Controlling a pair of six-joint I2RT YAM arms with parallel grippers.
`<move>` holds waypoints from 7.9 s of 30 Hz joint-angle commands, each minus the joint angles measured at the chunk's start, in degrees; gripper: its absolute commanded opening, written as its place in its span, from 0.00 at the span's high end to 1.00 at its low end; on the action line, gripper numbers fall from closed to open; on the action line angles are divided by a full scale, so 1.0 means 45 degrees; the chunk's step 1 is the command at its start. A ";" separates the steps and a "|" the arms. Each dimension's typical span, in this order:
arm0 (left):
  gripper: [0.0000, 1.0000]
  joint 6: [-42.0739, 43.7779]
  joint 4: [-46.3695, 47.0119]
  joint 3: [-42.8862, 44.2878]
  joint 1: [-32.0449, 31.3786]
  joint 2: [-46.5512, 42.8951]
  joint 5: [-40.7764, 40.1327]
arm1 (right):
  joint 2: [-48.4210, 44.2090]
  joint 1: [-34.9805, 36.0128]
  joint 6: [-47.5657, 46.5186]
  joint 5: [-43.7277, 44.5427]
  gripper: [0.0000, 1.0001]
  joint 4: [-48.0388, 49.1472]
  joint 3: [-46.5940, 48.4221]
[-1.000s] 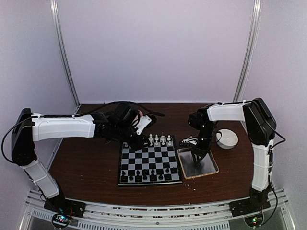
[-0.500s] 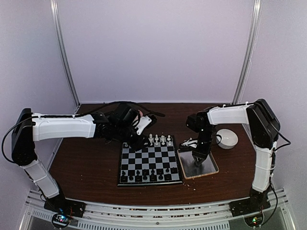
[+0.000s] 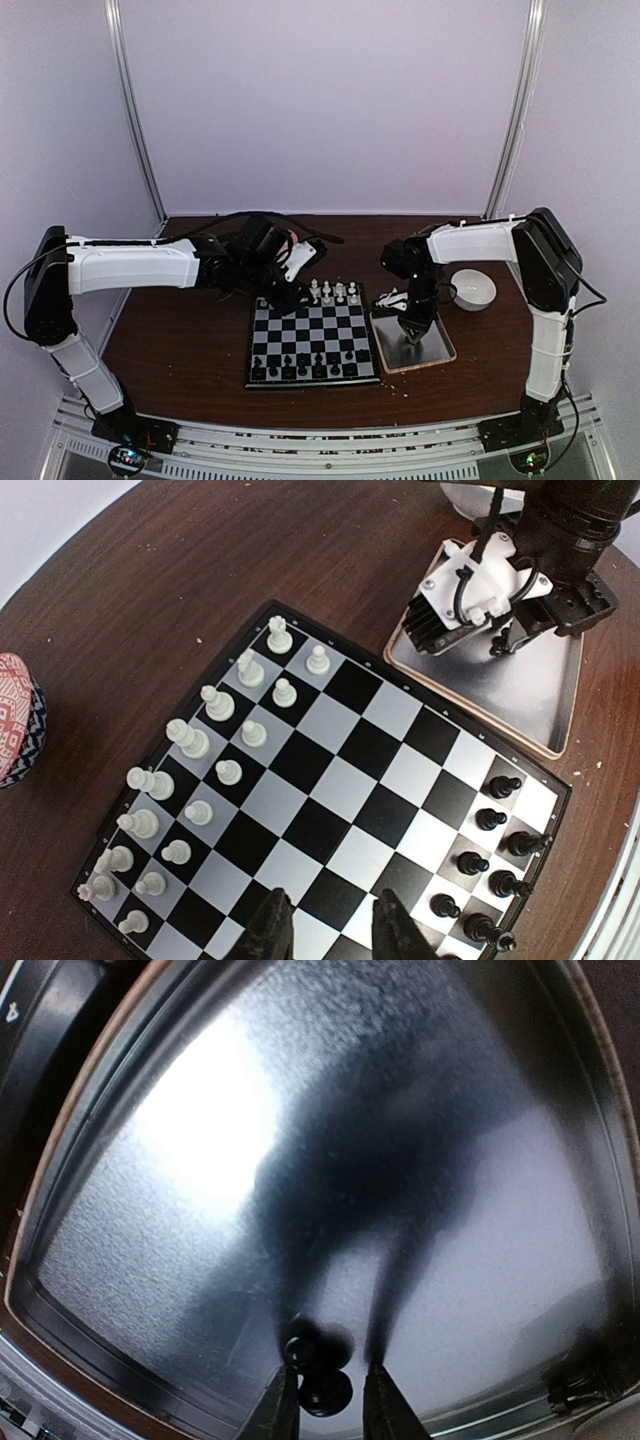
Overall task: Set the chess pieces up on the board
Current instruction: Pick up the pawn from the storage box, then pass from the right arm to the left, then place the pawn at g7.
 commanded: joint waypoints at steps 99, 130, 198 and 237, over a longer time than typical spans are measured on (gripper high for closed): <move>0.68 0.8225 0.7981 -0.1021 -0.3012 0.1058 0.2767 | -0.1128 -0.0312 -0.5829 -1.2498 0.82 -0.4446 0.1902; 0.84 0.7935 0.8059 -0.0908 -0.3159 0.1081 0.3170 | -0.0480 -0.0660 -0.5473 -1.3199 0.82 -0.4680 0.2439; 0.97 0.4234 -0.5625 -0.0717 -0.0542 0.0189 0.0619 | -0.1848 -0.3522 -0.8406 -1.3204 0.00 -0.6334 0.1823; 0.85 0.4582 -0.6181 0.0239 -0.0483 0.1439 0.0201 | -0.1507 -0.3524 -0.8926 -1.3162 0.00 -0.6848 0.1868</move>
